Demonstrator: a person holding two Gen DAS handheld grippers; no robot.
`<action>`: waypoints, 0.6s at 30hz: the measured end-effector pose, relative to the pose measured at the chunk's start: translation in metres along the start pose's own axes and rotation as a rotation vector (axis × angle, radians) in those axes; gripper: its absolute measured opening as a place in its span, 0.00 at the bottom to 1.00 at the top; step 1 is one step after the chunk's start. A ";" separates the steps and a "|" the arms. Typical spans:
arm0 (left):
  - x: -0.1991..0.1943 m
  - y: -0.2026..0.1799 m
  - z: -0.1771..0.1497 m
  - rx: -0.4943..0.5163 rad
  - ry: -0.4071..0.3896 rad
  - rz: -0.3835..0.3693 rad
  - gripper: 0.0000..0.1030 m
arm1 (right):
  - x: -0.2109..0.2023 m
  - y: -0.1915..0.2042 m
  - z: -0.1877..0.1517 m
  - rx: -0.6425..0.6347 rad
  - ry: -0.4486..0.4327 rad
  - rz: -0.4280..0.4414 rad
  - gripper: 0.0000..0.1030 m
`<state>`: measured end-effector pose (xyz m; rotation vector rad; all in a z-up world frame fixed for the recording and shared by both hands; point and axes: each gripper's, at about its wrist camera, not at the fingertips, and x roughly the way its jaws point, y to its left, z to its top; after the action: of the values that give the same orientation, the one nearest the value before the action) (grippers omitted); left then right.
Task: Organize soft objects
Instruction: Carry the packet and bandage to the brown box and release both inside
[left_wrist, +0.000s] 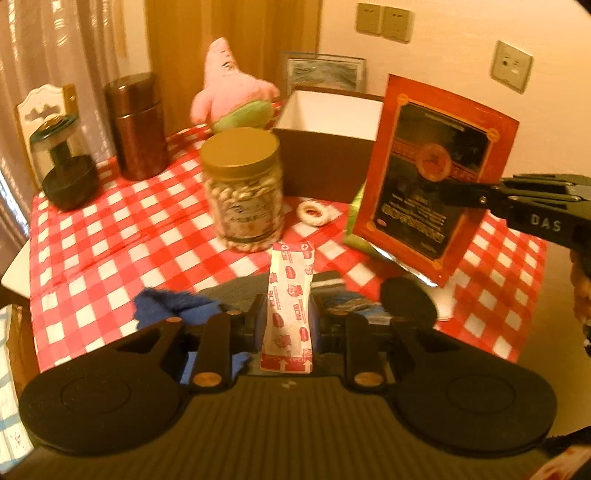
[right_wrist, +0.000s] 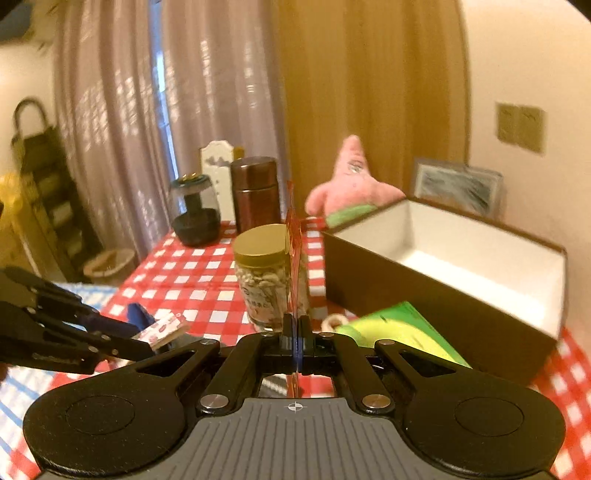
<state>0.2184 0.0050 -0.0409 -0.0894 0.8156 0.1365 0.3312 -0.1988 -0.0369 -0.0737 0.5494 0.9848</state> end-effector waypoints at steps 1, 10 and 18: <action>-0.001 -0.004 0.001 0.007 -0.001 -0.007 0.21 | -0.008 -0.005 -0.001 0.023 0.000 -0.006 0.00; 0.001 -0.063 0.021 0.096 -0.034 -0.138 0.21 | -0.073 -0.045 -0.009 0.152 0.013 -0.092 0.00; 0.023 -0.122 0.045 0.164 -0.048 -0.271 0.21 | -0.113 -0.082 -0.015 0.198 0.015 -0.217 0.00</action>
<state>0.2847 -0.1072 -0.0238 -0.0406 0.7563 -0.1831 0.3427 -0.3370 -0.0117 0.0358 0.6364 0.7159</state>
